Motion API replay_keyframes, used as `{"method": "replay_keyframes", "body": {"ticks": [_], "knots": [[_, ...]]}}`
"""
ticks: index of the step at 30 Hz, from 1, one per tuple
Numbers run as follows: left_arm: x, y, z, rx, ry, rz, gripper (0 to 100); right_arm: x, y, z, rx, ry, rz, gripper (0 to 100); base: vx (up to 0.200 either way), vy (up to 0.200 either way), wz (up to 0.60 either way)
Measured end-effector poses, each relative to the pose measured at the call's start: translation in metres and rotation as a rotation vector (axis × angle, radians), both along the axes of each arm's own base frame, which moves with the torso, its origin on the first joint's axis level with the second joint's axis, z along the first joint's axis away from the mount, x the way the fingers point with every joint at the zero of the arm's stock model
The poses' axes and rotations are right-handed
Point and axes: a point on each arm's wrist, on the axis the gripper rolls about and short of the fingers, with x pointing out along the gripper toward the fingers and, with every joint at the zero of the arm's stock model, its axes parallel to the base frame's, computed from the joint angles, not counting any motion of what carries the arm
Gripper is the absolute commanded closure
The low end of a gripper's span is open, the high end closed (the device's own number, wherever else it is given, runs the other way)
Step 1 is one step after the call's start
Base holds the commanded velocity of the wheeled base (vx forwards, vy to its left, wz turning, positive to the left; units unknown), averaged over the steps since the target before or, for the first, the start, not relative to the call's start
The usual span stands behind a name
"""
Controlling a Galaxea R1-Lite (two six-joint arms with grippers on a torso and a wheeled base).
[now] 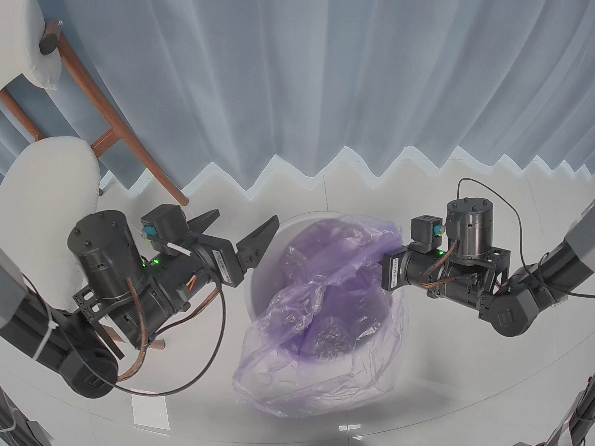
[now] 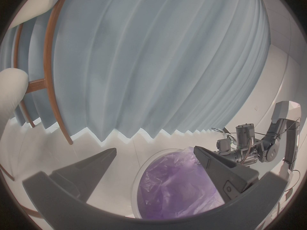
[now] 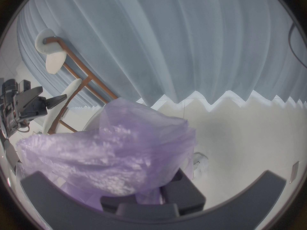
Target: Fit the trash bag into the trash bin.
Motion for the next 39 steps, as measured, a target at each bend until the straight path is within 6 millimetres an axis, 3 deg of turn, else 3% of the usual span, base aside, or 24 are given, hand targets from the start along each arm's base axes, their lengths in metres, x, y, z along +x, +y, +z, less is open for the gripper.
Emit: {"method": "replay_keyframes", "body": {"ticks": [7, 21, 39], "knots": [[-0.009, 0.016, 0.013, 0.000, -0.012, -0.058, 0, -0.022, 0.001, -0.002, -0.016, 0.023, 0.039, 100, 0.000, 0.000, 0.00], [-0.029, 0.022, -0.006, 0.069, 0.034, -0.174, 0, -0.054, 0.021, -0.012, -0.053, 0.056, 0.131, 100, 0.000, 0.000, 0.00], [-0.080, -0.001, -0.038, 0.174, 0.138, -0.386, 0, -0.044, 0.029, -0.039, -0.111, 0.106, 0.107, 100, 0.000, 0.000, 0.00]]}}
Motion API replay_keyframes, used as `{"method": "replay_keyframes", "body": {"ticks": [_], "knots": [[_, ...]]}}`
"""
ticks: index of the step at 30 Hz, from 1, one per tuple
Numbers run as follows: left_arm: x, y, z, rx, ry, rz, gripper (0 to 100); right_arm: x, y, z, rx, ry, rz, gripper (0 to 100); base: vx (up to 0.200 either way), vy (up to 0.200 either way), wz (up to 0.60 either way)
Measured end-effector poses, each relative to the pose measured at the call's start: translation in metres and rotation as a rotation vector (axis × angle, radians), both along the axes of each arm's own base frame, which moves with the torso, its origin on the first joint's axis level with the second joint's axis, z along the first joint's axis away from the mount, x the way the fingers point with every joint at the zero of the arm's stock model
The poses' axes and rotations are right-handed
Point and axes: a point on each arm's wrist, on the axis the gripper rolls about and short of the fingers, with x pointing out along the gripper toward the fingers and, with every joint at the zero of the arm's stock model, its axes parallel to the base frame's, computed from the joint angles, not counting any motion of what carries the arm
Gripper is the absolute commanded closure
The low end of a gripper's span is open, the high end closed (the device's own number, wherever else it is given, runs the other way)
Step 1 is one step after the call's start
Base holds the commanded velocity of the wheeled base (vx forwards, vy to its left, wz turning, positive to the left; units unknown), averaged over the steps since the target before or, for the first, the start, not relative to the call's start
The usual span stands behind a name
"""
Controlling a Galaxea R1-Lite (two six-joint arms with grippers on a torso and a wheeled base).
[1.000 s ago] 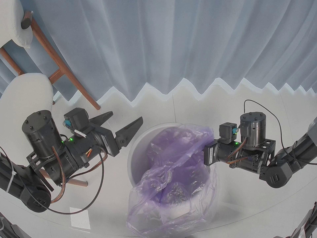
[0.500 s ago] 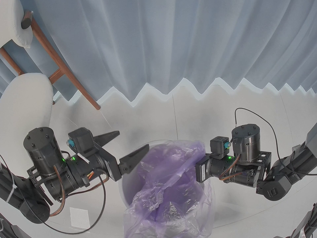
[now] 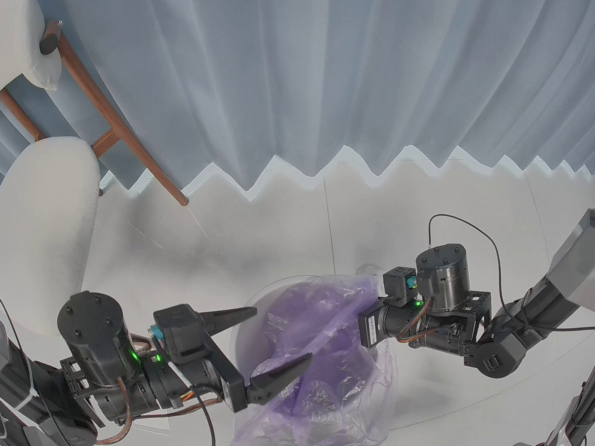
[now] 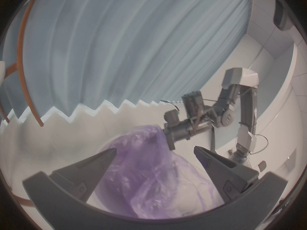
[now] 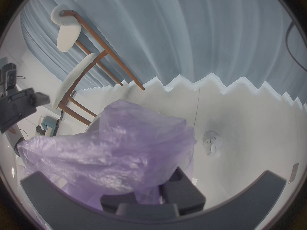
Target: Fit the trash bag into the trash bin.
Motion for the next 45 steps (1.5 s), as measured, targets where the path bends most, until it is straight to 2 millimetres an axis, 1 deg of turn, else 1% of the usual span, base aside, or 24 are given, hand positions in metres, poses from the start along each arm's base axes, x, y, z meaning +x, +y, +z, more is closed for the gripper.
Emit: {"method": "replay_keyframes", "body": {"ticks": [4, 7, 11, 19, 20, 24, 28, 35, 45], "knots": [[-0.012, -0.003, -0.008, 0.034, 0.023, -0.046, 0, 0.001, 0.001, -0.003, -0.004, 0.004, 0.000, 100, 0.000, 0.000, 0.00], [-0.016, -0.004, -0.016, 0.064, 0.048, -0.057, 0, 0.001, 0.002, -0.003, -0.005, 0.005, 0.004, 100, 0.000, 0.000, 0.00], [-0.014, -0.006, -0.025, 0.099, 0.067, -0.020, 0, -0.002, 0.004, -0.003, 0.000, -0.002, 0.014, 100, 0.000, 0.000, 0.00], [-0.006, -0.013, -0.034, 0.091, 0.053, 0.014, 0, -0.013, 0.013, -0.002, 0.001, -0.008, 0.051, 100, 0.000, 0.000, 0.00], [-0.005, -0.014, -0.035, 0.089, 0.050, 0.016, 100, -0.013, 0.014, -0.001, 0.001, -0.008, 0.053, 100, 0.000, 0.000, 0.00], [-0.002, -0.016, -0.041, 0.090, 0.051, 0.018, 100, -0.015, 0.015, -0.001, 0.001, -0.010, 0.059, 100, 0.000, 0.000, 0.00], [0.004, -0.015, -0.039, 0.060, 0.024, 0.038, 100, -0.018, 0.013, 0.000, 0.002, -0.011, 0.061, 100, 0.000, 0.000, 0.00], [0.021, -0.002, -0.024, 0.003, -0.012, 0.055, 100, -0.027, 0.008, -0.002, 0.009, -0.033, 0.080, 100, 0.000, 0.000, 0.00], [0.036, 0.008, -0.010, -0.060, 0.011, 0.107, 100, -0.046, 0.009, -0.002, 0.045, -0.078, 0.147, 100, 0.000, 0.000, 0.00]]}}
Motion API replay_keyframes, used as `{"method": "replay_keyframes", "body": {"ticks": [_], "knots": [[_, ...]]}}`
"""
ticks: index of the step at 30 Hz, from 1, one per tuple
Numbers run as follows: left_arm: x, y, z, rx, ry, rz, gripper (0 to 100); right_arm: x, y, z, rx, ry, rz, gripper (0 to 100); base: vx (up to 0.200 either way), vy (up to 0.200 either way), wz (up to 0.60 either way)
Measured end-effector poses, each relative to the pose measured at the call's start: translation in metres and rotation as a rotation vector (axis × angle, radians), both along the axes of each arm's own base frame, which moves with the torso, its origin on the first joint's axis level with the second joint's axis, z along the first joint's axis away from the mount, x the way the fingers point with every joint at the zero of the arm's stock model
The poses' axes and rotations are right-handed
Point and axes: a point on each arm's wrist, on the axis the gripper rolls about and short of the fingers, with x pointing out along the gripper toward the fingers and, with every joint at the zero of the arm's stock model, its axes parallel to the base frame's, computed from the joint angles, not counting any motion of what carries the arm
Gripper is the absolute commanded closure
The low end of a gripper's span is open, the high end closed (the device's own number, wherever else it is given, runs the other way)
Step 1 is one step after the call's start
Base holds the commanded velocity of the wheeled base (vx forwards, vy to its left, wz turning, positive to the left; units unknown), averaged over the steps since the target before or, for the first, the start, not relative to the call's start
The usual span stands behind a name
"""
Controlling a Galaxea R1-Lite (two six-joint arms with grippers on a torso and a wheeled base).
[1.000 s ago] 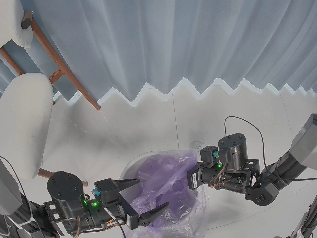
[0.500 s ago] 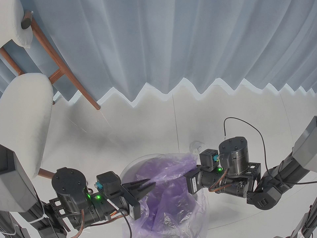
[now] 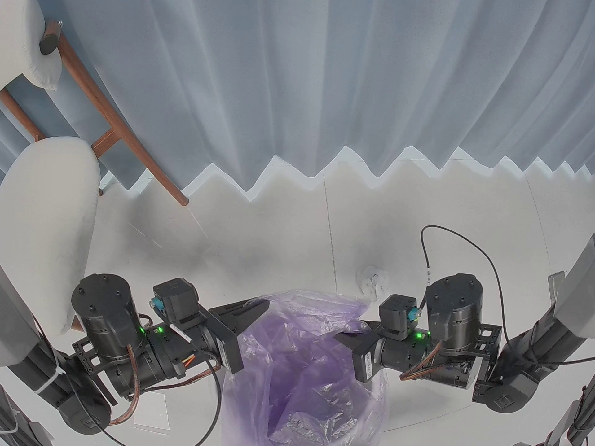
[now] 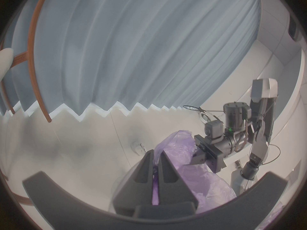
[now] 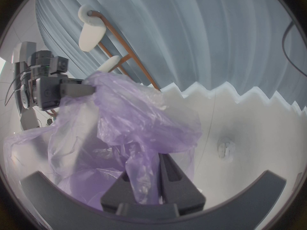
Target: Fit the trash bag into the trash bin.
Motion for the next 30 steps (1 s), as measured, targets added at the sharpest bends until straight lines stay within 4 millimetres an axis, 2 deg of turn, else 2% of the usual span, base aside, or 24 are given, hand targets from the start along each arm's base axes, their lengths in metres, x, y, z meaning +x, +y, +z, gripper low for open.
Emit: {"method": "replay_keyframes", "body": {"ticks": [11, 18, 30], "knots": [[0.013, 0.009, 0.011, -0.025, 0.038, 0.060, 100, -0.015, -0.006, 0.006, 0.046, -0.052, 0.063, 100, 0.000, 0.000, 0.00], [0.013, 0.012, 0.017, -0.039, 0.034, 0.038, 100, -0.023, -0.015, 0.011, 0.041, -0.070, 0.097, 100, 0.000, 0.000, 0.00], [0.013, 0.017, 0.020, -0.048, 0.024, 0.047, 100, -0.025, -0.031, 0.035, 0.118, -0.120, 0.139, 100, 0.000, 0.000, 0.00]]}}
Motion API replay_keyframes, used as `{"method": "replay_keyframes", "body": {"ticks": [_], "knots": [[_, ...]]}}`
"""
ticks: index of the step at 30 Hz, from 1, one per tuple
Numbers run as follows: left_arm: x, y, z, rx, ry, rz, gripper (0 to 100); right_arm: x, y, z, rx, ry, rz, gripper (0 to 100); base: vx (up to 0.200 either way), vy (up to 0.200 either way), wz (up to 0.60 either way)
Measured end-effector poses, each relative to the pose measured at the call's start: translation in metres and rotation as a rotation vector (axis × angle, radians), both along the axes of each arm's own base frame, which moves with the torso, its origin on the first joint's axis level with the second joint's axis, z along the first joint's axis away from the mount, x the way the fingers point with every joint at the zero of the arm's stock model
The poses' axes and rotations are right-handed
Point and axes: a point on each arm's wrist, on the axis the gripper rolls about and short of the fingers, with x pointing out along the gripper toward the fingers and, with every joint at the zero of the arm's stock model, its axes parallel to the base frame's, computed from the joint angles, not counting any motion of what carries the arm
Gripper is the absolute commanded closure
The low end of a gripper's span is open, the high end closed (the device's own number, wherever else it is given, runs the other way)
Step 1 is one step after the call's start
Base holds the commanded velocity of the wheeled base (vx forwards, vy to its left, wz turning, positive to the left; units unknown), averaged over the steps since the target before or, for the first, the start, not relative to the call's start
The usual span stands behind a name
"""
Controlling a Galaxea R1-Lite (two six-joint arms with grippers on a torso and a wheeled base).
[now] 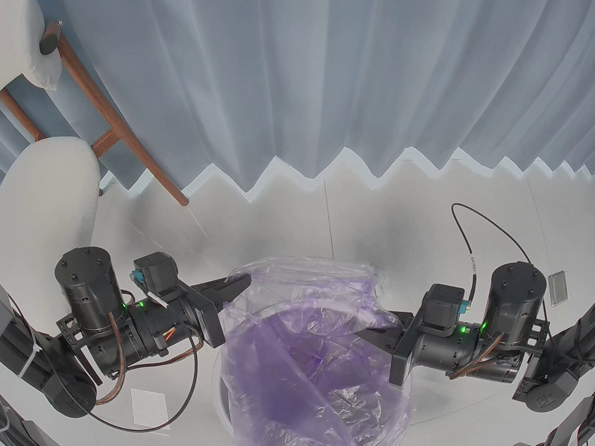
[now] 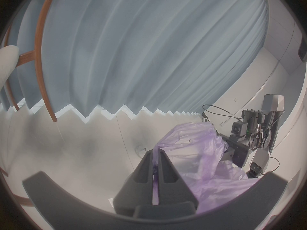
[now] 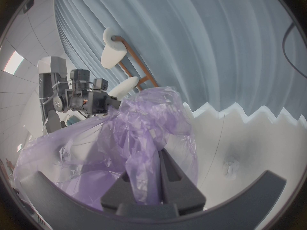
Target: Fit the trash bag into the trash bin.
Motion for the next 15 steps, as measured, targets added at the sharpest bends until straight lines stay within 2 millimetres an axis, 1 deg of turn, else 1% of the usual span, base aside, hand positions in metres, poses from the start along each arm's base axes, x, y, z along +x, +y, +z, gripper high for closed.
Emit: {"method": "replay_keyframes", "body": {"ticks": [3, 9, 15], "knots": [[0.001, 0.001, 0.001, -0.021, 0.014, 0.007, 100, 0.000, -0.005, 0.007, 0.023, -0.014, 0.015, 100, 0.000, 0.000, 0.00], [0.002, 0.001, 0.004, -0.058, 0.035, -0.021, 100, -0.002, -0.016, 0.013, 0.048, -0.037, 0.021, 100, 0.000, 0.000, 0.00], [0.002, 0.002, 0.006, -0.068, 0.030, -0.022, 100, 0.008, -0.027, 0.021, 0.080, -0.076, -0.030, 100, 0.000, 0.000, 0.00]]}}
